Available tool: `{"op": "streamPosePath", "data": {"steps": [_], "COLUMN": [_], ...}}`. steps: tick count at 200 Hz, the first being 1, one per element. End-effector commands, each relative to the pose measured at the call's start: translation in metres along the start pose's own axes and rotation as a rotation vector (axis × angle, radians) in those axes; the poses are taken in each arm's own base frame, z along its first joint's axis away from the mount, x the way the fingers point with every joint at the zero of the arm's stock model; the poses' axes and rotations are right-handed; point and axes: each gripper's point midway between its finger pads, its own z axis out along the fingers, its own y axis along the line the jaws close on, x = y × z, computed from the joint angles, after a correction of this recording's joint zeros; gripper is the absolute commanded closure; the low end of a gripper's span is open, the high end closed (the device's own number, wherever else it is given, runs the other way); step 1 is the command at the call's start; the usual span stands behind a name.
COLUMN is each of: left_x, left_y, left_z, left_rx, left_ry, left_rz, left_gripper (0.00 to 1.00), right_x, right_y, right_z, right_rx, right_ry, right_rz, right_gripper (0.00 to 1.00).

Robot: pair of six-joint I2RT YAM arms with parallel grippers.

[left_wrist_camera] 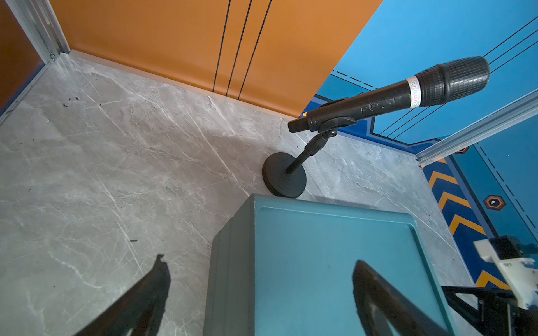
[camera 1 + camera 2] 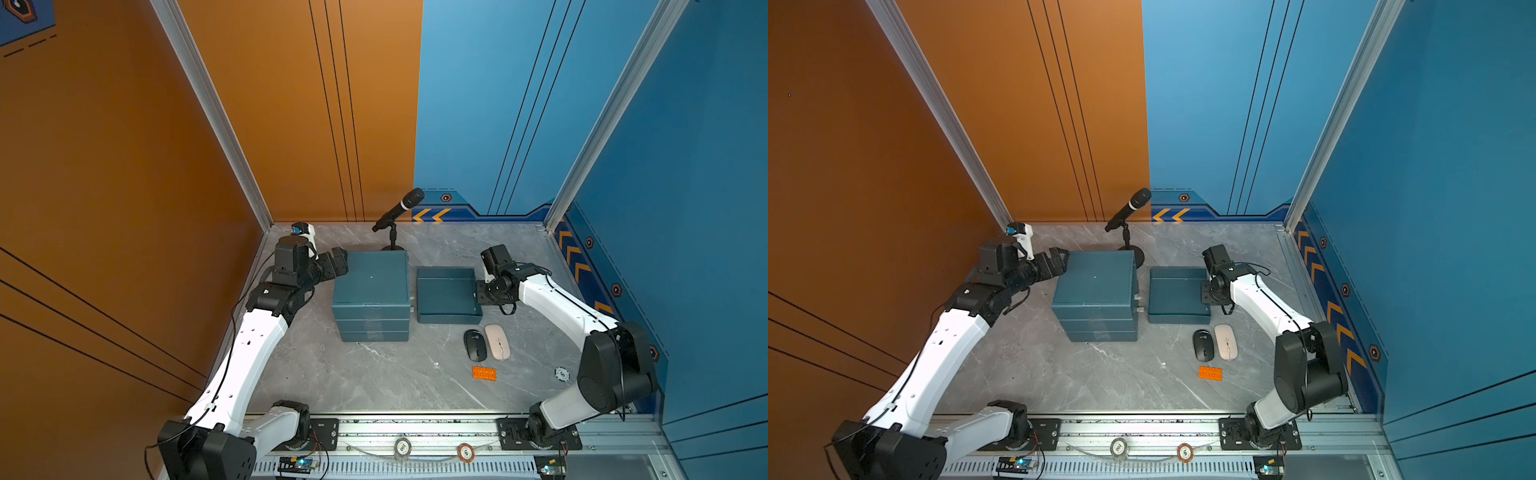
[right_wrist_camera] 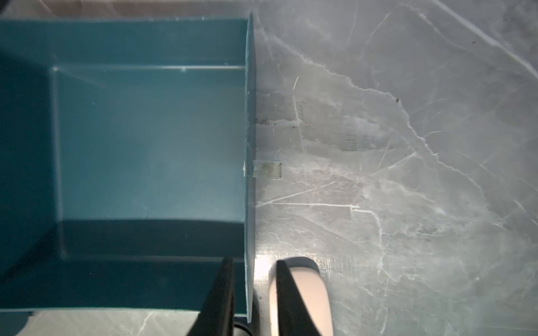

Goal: Take the mice out of the drawer
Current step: Pick up the drawer from the center of the board.

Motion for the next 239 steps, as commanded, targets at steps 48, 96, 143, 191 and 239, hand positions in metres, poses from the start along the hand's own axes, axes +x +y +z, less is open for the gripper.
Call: {"op": "streamPosePath", "data": {"steps": [48,96,143,191,239], "left_x": [-0.002,-0.002,-0.002,-0.002,-0.002], "left_y": [0.000,0.000,0.001,0.003,0.003], "left_z": [0.000,0.000,0.000,0.001,0.001], "left_rx": [0.015,0.018,0.015,0.009,0.007], "left_ry": [-0.012,-0.015,-0.014,-0.014,-0.015], "left_rz": [-0.016,-0.015,-0.018,-0.020,-0.020], "left_gripper": [0.02,0.02,0.02,0.02,0.02], "right_x": [0.015,0.024,0.040,0.043,0.031], "right_y": [0.012,0.007,0.000,0.001,0.008], "right_z": [0.041,0.064,0.087,0.093,0.079], "right_rx": [-0.009,0.068,0.131,0.155,0.102], "right_ry": [0.074,0.142,0.224,0.250,0.192], "right_rz": [0.020,0.021,-0.001,-0.022,-0.033], "right_gripper": [0.71,0.81,1.00,1.00,1.00]}}
